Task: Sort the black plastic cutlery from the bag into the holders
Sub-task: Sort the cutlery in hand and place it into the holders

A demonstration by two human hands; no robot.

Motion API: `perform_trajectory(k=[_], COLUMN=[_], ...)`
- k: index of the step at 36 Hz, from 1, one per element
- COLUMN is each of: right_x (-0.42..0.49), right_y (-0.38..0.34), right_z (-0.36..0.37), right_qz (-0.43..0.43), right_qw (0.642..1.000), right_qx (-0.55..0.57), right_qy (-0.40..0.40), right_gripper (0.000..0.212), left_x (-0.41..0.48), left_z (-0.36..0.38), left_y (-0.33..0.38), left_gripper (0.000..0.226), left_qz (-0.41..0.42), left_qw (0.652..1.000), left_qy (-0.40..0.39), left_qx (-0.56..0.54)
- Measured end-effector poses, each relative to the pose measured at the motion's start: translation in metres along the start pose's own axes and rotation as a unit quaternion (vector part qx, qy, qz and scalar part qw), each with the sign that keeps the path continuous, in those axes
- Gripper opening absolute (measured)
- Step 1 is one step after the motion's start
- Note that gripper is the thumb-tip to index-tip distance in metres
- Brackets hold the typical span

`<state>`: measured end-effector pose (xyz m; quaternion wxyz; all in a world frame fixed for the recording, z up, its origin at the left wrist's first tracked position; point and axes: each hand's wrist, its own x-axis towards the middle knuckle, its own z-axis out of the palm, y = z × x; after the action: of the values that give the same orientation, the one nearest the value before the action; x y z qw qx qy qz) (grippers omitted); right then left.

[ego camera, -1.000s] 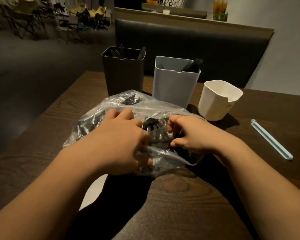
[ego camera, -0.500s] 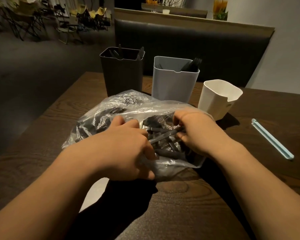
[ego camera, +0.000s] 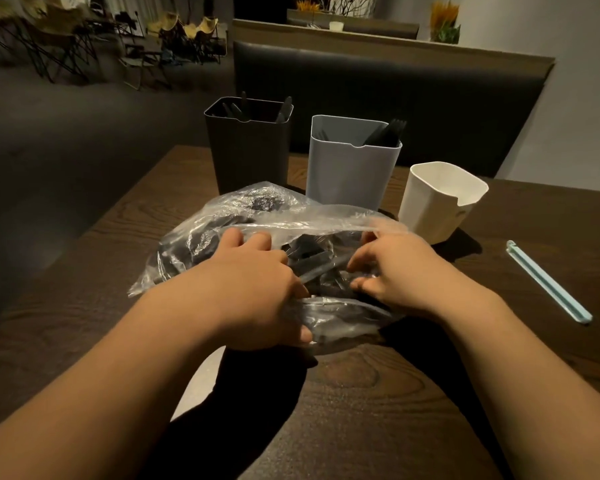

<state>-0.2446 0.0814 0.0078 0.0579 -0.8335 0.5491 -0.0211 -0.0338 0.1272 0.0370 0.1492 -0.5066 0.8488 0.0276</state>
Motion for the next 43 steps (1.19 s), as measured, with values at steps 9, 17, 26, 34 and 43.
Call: perform_trajectory(k=[9, 17, 26, 34, 43], right_x=[-0.009, -0.01, -0.004, -0.011, -0.001], right_y=[0.001, -0.01, -0.012, -0.008, -0.022], right_z=[-0.007, -0.002, 0.008, -0.002, 0.008], right_qz=[-0.022, -0.006, -0.057, -0.055, -0.08], right_qw=[0.996, 0.987, 0.997, 0.997, 0.994], right_qx=[-0.005, 0.097, 0.048, 0.047, -0.042], right_qy=[-0.085, -0.128, -0.037, -0.036, 0.056], right_gripper=[0.02, 0.046, 0.027, 0.026, 0.044], left_x=[-0.002, -0.007, -0.012, -0.011, -0.012], left_z=[-0.001, -0.001, 0.003, 0.008, 0.005], left_y=[-0.002, -0.003, -0.01, -0.009, -0.012], left_gripper=[0.075, 0.058, 0.04, 0.04, 0.038], left_qz=[-0.012, 0.033, 0.091, 0.091, 0.096], left_qw=[1.0, 0.999, 0.995, 0.995, 0.994], left_qy=[-0.002, 0.014, 0.02, 0.039, 0.042], left_qx=[0.021, -0.012, -0.026, -0.027, -0.039])
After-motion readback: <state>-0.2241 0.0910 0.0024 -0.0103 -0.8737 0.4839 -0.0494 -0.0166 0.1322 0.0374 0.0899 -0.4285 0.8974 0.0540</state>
